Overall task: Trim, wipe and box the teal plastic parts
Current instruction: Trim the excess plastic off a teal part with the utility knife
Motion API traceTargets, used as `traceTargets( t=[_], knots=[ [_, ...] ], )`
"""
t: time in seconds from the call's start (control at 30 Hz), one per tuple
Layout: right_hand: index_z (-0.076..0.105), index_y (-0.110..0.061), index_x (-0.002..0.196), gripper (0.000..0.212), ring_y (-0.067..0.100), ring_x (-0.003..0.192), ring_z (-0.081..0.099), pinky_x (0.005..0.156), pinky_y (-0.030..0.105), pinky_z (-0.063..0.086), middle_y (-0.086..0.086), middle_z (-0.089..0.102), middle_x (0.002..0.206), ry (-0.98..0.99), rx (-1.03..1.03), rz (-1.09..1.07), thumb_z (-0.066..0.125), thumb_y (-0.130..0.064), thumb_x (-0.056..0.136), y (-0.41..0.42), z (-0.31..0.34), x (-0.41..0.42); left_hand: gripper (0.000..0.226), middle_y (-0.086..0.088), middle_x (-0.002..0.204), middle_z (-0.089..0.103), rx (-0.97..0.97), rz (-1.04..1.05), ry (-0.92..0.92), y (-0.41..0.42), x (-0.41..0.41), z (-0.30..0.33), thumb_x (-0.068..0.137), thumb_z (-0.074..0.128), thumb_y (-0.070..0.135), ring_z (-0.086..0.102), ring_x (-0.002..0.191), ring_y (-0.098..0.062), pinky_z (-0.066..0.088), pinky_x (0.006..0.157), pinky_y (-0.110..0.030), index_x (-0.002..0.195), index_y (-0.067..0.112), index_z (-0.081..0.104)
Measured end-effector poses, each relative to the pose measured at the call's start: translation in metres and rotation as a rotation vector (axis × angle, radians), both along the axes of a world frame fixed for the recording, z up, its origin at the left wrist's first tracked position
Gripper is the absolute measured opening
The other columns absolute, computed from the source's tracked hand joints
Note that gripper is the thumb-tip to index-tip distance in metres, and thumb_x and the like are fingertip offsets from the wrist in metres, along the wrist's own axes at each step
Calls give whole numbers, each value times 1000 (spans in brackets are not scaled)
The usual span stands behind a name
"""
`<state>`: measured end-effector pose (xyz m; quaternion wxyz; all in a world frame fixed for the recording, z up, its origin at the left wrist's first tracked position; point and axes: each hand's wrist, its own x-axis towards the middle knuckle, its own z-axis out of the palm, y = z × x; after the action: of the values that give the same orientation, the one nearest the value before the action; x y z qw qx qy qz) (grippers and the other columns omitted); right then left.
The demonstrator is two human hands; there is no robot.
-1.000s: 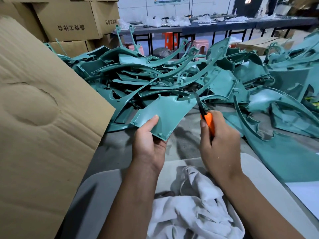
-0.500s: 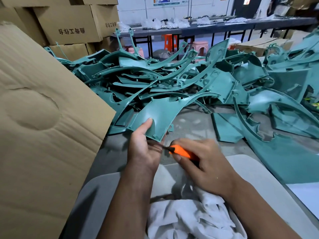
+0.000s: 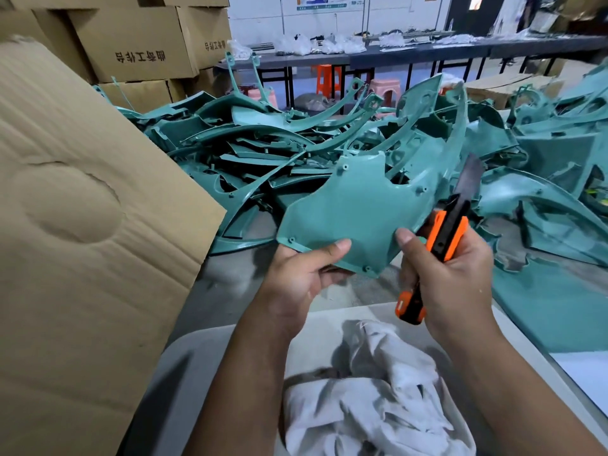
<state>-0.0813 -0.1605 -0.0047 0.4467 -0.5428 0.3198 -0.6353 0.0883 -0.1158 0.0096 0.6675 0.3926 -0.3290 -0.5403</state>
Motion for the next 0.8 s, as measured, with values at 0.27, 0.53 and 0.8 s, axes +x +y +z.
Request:
traceTargets(
  t=[0.27,0.53,0.8],
  knots=[
    [67,-26,79,18,24,49,46,50,37,43,1,52,55,259,-111,-153,77,-37,87,-10,-3,-11,29,0,111,78,-167,40,-435,-2,12,-5,90,72,1,74,104,-15,59,86,-27,116,16,69],
    [39,-26,63,47,10,47,31,48,28,28,-12,34,54,762,-558,-385,71,-30,98,-14,3,-14,25,6,95,80,-154,200,-469,-5,14,-7,92,67,-6,74,86,-8,57,74,-21,104,16,72],
    [37,-33,64,53,11,47,42,49,17,25,-12,37,50,763,-444,-10,43,-72,99,-1,-1,-2,33,-13,127,71,-87,232,229,-14,-10,3,107,42,11,71,111,-27,62,85,-40,137,13,56]
  ],
)
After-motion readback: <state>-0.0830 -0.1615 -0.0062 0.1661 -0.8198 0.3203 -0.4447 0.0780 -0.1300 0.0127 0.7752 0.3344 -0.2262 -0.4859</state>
